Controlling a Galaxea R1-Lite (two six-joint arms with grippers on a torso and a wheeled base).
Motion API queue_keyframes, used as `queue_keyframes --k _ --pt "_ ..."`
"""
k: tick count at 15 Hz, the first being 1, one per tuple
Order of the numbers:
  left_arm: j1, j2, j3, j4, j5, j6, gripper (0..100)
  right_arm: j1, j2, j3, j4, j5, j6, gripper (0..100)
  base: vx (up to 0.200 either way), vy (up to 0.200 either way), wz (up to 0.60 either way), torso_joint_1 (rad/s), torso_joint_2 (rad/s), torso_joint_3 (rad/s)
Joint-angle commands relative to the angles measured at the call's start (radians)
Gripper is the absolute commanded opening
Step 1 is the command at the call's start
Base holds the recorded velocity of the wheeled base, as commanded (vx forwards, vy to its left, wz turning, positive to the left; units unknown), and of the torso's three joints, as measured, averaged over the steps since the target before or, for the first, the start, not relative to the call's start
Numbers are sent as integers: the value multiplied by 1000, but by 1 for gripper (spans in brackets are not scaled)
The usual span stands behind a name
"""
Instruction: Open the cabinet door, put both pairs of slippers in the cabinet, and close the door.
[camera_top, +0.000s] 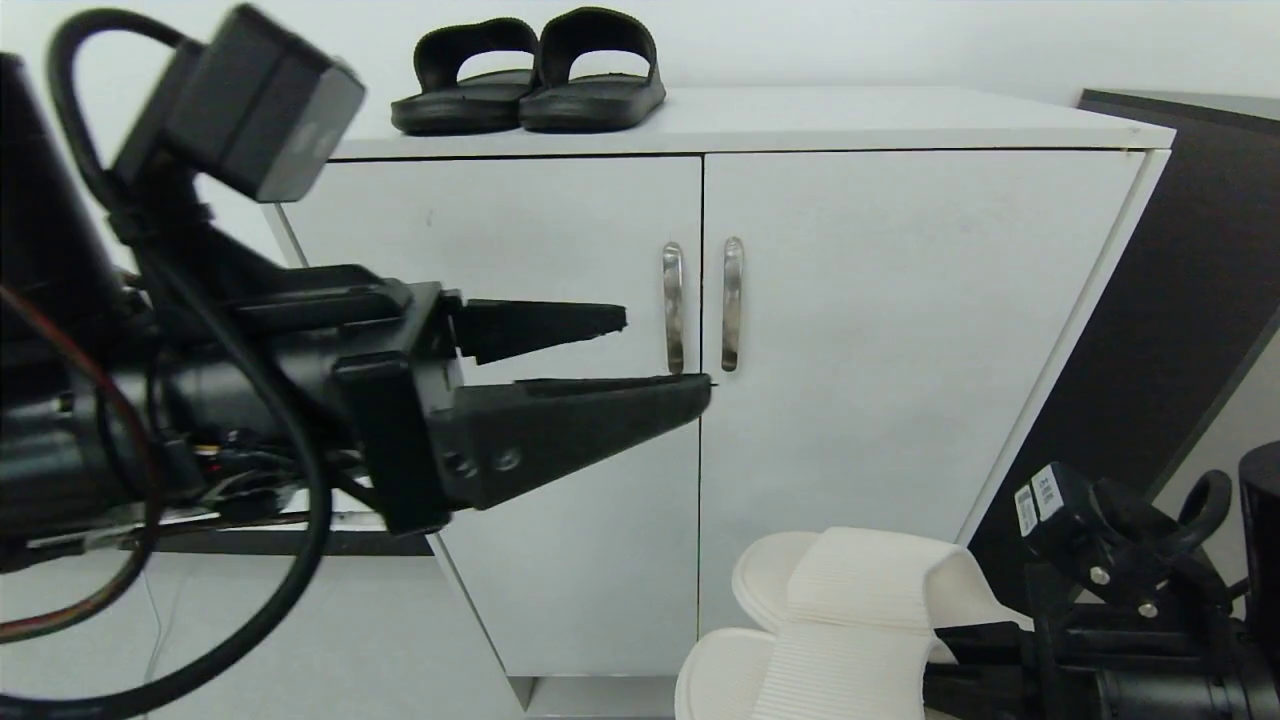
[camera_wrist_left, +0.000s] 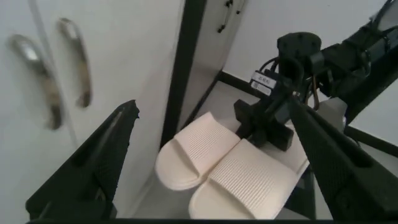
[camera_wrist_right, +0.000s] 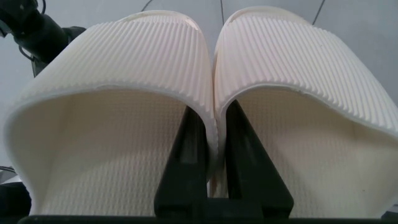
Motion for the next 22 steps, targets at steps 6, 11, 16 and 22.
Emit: queue_keyframes --k 6,11,16,22 --pt "-45 248 -208 -1 3 -91 100 21 25 6 -3 2 0 0 0 0 0 0 0 0" --pt "-57 283 -264 1 149 -112 100 21 23 7 -3 2 -2 0 0 0 0 0 0 0" --pt "-59 290 -265 1 264 -109 100 23 23 7 -3 2 -2 0 0 0 0 0 0 0" --pt "-55 388 -359 7 335 -108 100 23 23 10 -3 2 -2 0 0 0 0 0 0 0"
